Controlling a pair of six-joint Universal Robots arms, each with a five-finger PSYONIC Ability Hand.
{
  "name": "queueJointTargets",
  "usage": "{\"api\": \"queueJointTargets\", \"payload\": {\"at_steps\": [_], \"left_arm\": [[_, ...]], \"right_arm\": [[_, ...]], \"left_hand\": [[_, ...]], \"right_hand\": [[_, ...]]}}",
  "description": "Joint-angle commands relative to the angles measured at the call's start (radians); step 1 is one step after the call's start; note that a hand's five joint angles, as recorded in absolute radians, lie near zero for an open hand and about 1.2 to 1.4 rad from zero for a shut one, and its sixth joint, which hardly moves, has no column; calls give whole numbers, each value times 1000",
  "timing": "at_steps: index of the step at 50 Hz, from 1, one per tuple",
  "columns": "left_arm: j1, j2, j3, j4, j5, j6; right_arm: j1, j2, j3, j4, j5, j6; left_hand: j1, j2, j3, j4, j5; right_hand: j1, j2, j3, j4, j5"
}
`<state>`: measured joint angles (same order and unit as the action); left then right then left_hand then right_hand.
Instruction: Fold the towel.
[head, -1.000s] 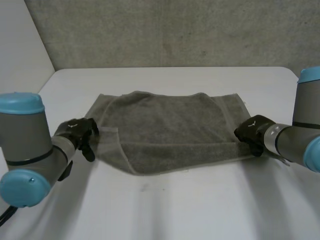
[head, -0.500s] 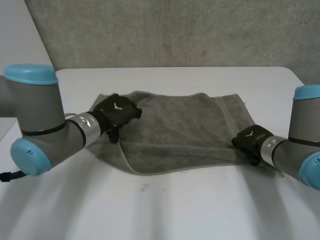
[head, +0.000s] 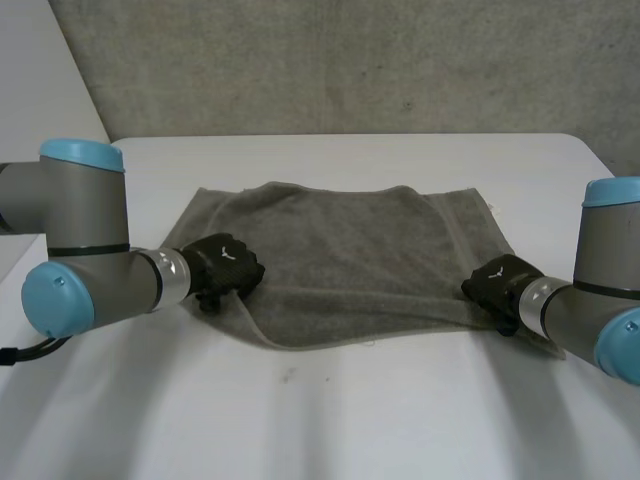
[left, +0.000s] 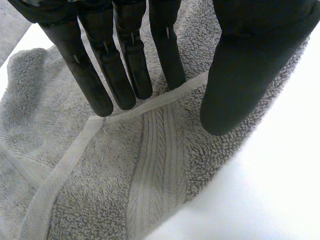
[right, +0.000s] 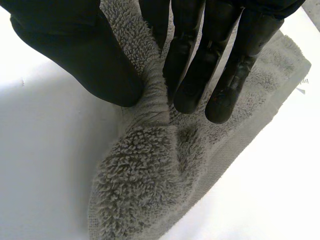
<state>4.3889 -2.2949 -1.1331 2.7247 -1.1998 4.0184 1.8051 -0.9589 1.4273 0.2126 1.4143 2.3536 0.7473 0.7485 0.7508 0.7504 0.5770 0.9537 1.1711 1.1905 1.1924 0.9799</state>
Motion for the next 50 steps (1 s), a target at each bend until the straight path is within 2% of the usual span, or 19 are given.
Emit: {"api": "queueJointTargets", "payload": {"at_steps": [1, 36, 41, 50], "left_arm": [[1, -23, -2, 3, 2, -1], [0, -46, 3, 36, -3, 8], [3, -43, 4, 36, -6, 7], [11, -31, -2, 35, -7, 2]], "right_arm": [[0, 0, 2, 1, 0, -2], [3, 31, 9, -1, 0, -7], [5, 37, 7, -1, 0, -7], [5, 42, 7, -7, 0, -7]], "left_hand": [[56, 55, 53, 53, 52], [30, 29, 26, 27, 26], [180, 178, 176, 177, 175], [648, 647, 645, 645, 644]], "right_hand": [[443, 225, 206, 204, 242], [443, 225, 206, 204, 242], [443, 225, 206, 204, 242], [443, 225, 206, 204, 242]]}}
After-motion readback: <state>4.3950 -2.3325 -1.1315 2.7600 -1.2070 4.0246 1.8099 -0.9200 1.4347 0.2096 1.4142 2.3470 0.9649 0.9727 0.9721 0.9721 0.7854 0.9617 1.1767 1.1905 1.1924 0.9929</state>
